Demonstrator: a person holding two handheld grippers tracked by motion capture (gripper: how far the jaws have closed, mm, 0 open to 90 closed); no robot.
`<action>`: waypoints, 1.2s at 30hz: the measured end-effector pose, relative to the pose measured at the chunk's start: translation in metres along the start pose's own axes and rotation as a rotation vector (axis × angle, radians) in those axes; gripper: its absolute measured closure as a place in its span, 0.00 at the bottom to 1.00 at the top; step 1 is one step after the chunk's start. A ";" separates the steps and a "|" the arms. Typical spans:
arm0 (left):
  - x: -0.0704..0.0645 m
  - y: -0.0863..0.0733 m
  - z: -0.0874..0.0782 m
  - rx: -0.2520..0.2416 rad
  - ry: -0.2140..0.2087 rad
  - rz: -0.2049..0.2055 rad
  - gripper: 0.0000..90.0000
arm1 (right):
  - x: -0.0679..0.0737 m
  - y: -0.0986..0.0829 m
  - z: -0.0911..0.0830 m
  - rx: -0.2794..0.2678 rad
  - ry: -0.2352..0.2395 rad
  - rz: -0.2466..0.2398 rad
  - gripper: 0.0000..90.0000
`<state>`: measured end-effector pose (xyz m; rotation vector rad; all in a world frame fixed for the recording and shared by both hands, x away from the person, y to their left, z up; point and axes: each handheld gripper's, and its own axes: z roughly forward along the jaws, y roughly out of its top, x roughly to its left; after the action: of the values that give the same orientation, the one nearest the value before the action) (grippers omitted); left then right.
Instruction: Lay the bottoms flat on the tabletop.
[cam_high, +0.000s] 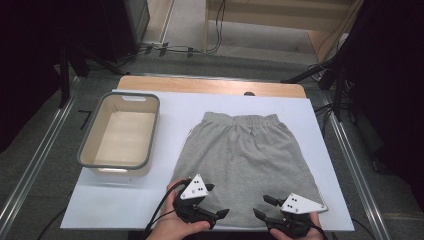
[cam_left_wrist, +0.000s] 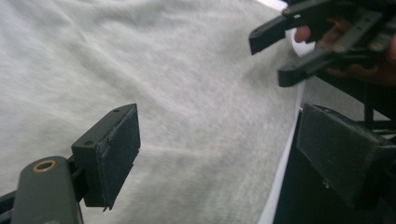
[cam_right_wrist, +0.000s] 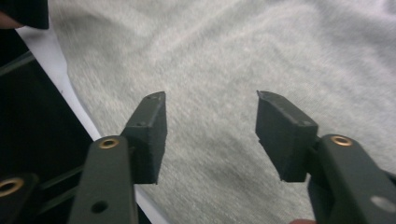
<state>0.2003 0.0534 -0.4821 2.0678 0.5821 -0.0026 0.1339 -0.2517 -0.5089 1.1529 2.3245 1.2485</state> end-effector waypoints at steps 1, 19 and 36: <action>0.002 0.002 -0.002 -0.007 0.004 -0.002 0.13 | 0.001 0.001 0.000 -0.007 0.002 -0.001 0.40; 0.051 0.049 -0.033 -0.089 0.058 -0.010 0.03 | 0.008 0.006 -0.003 -0.060 0.038 0.008 0.00; 0.092 0.076 -0.036 -0.109 0.110 -0.037 0.00 | 0.007 0.004 -0.003 -0.063 0.041 -0.005 0.00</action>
<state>0.3050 0.0865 -0.4222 1.9601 0.6732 0.1193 0.1298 -0.2468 -0.5030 1.1112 2.2977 1.3455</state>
